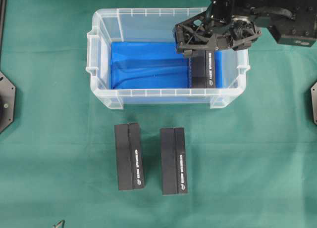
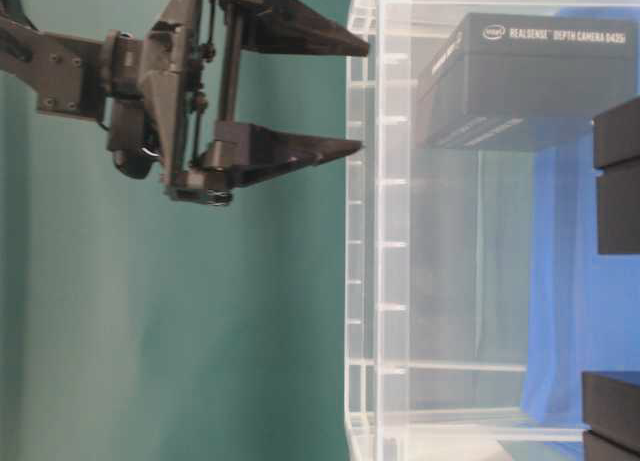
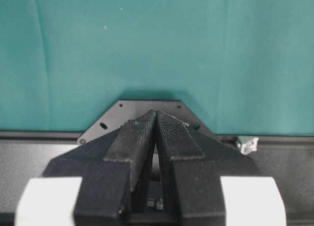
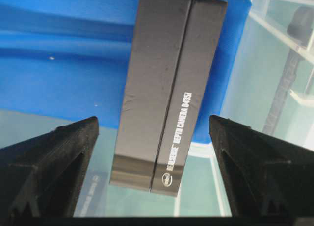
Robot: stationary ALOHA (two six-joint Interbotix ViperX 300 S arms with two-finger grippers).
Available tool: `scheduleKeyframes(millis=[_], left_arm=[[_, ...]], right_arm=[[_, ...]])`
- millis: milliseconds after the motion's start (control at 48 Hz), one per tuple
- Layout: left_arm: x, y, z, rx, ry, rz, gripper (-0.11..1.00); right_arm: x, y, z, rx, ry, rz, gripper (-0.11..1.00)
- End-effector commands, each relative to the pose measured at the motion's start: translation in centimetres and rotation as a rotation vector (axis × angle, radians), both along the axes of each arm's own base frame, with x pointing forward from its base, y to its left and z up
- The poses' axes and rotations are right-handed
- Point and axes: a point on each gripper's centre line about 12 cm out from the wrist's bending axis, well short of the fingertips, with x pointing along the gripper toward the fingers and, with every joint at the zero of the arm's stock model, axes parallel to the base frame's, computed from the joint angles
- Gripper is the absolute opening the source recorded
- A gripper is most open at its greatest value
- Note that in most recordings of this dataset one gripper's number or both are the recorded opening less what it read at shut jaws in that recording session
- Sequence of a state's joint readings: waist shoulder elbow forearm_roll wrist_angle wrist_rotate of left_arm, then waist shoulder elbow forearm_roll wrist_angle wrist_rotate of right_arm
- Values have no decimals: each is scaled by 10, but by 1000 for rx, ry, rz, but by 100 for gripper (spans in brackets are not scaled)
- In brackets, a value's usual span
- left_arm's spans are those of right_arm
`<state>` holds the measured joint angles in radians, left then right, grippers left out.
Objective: Take the box out of the case with the right arm.
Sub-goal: 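Lower the right gripper around the right box and close it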
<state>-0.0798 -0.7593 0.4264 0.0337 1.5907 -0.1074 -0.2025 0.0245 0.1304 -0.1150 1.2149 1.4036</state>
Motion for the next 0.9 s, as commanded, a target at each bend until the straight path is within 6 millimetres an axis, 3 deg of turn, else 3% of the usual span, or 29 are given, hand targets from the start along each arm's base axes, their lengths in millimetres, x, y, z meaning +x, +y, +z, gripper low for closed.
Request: scheduleKeyframes(millis=[0,875], left_arm=[[2,0,3,2,-11,-1,0],[2,0,3,2,-11,1,0]], right_arm=[[-1,0,2,-3,-23,-4,89],[8,-5,-52,43,-8,-39,90]])
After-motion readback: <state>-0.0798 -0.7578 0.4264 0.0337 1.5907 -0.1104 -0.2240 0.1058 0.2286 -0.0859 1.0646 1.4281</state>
